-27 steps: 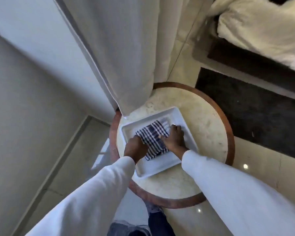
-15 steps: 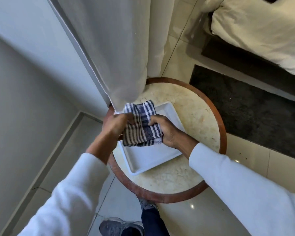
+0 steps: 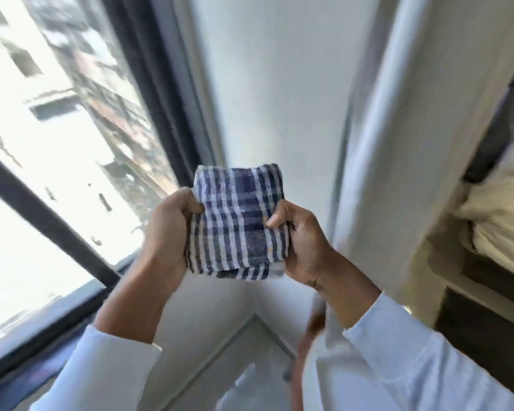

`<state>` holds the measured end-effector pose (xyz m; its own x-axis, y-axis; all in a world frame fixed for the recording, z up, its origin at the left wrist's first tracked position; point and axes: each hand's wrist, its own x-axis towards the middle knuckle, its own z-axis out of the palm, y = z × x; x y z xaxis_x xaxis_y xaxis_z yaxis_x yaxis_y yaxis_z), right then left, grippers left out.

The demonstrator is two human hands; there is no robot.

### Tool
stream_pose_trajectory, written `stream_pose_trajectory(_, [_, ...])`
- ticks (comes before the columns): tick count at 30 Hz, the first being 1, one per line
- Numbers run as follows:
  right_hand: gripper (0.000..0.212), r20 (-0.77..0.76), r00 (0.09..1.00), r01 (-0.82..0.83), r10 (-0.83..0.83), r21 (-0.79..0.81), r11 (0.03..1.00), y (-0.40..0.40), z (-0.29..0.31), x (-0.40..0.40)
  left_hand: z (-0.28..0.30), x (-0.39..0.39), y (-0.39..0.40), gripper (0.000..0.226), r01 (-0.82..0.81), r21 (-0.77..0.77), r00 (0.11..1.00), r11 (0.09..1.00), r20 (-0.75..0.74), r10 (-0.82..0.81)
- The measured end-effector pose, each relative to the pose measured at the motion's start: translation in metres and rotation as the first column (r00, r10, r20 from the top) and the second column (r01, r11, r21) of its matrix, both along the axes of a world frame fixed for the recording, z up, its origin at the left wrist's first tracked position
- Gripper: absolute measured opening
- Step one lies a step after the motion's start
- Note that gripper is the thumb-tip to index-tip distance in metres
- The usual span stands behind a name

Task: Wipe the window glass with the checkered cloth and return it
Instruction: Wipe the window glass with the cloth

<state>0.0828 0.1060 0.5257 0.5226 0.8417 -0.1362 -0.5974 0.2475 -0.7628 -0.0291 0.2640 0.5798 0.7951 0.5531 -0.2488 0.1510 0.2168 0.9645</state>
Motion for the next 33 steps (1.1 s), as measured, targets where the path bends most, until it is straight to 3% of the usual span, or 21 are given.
stream_pose_trajectory(2, [0.058, 0.072, 0.982, -0.177, 0.174, 0.047, 0.983, 0.051, 0.088, -0.022, 0.084, -0.044, 0.039, 0.029, -0.146, 0.078, 0.988, 0.986, 0.060, 0.141])
stream_pose_trajectory(4, [0.054, 0.102, 0.981, -0.178, 0.164, 0.158, 0.971, 0.057, 0.105, -0.016, 0.104, -0.039, 0.039, 0.030, -0.092, 0.186, 0.994, 0.978, 0.069, 0.080])
stream_pose_trajectory(7, [0.040, 0.300, 0.929, -0.278, 0.216, 0.182, 0.943, 0.122, 0.189, -0.039, 0.197, -0.085, 0.090, 0.042, -0.202, 0.375, 0.975, 0.905, 0.168, 0.149])
stream_pose_trajectory(9, [0.045, 0.391, 0.895, -0.316, 0.213, 0.220, 0.923, 0.172, 0.244, -0.061, 0.252, -0.115, 0.127, 0.044, -0.291, 0.481, 0.952, 0.827, 0.228, 0.203])
stream_pose_trajectory(14, [0.043, 0.334, 0.907, -0.369, 0.257, 0.335, 0.867, 0.279, 0.322, -0.114, 0.329, -0.176, 0.222, 0.026, -0.404, 0.679, 0.915, 0.613, 0.307, 0.263])
stream_pose_trajectory(15, [0.042, 0.310, 0.927, -0.318, 0.211, 0.355, 0.879, 0.296, 0.329, -0.128, 0.333, -0.188, 0.238, 0.028, -0.431, 0.733, 0.901, 0.526, 0.322, 0.289])
stream_pose_trajectory(16, [0.044, 0.264, 0.951, -0.252, 0.160, 0.367, 0.895, 0.314, 0.335, -0.141, 0.335, -0.201, 0.255, 0.033, -0.475, 0.803, 0.864, 0.360, 0.347, 0.366])
stream_pose_trajectory(18, [0.042, 0.218, 0.974, -0.031, -0.055, 0.375, 0.926, 0.341, 0.341, -0.161, 0.325, -0.229, 0.288, 0.047, -0.500, 0.856, 0.702, -0.134, 0.491, 0.516])
stream_pose_trajectory(19, [0.032, 0.297, 0.922, 0.115, -0.250, 0.408, 0.906, 0.353, 0.343, -0.173, 0.319, -0.243, 0.302, 0.053, -0.469, 0.825, 0.628, -0.316, 0.563, 0.537])
stream_pose_trajectory(20, [0.025, 0.445, 0.758, 0.257, -0.476, 0.467, 0.846, 0.364, 0.342, -0.184, 0.314, -0.256, 0.316, 0.057, -0.445, 0.787, 0.582, -0.427, 0.616, 0.530])
stream_pose_trajectory(21, [0.018, 0.563, 0.505, 0.357, -0.655, 0.554, 0.752, 0.378, 0.338, -0.191, 0.309, -0.267, 0.330, 0.059, -0.432, 0.761, 0.565, -0.484, 0.647, 0.513])
stream_pose_trajectory(22, [0.016, 0.645, 0.232, 0.360, -0.728, 0.638, 0.680, 0.393, 0.331, -0.197, 0.304, -0.275, 0.342, 0.061, -0.419, 0.755, 0.557, -0.504, 0.652, 0.514])
stream_pose_trajectory(23, [0.034, 0.693, -0.021, 0.292, -0.721, 0.694, 0.658, 0.413, 0.323, -0.202, 0.299, -0.282, 0.352, 0.063, -0.413, 0.759, 0.540, -0.503, 0.649, 0.536])
stream_pose_trajectory(24, [0.056, 0.715, -0.187, 0.212, -0.674, 0.699, 0.683, 0.430, 0.315, -0.207, 0.294, -0.288, 0.361, 0.065, -0.415, 0.764, 0.516, -0.495, 0.645, 0.563])
stream_pose_trajectory(26, [0.079, 0.723, -0.374, 0.164, -0.581, 0.668, 0.726, 0.459, 0.292, -0.210, 0.286, -0.297, 0.377, 0.070, -0.427, 0.766, 0.494, -0.480, 0.643, 0.586])
stream_pose_trajectory(29, [0.092, 0.683, -0.581, 0.069, -0.443, 0.583, 0.809, 0.485, 0.241, -0.214, 0.274, -0.305, 0.389, 0.078, -0.407, 0.784, 0.555, -0.468, 0.620, 0.555])
stream_pose_trajectory(31, [0.092, 0.559, -0.732, -0.084, -0.388, 0.492, 0.867, 0.489, 0.206, -0.220, 0.273, -0.305, 0.391, 0.081, -0.407, 0.799, 0.569, -0.442, 0.601, 0.562])
stream_pose_trajectory(33, [0.084, 0.460, -0.786, -0.204, -0.412, 0.437, 0.876, 0.494, 0.215, -0.220, 0.274, -0.305, 0.390, 0.087, -0.402, 0.815, 0.574, -0.417, 0.579, 0.578])
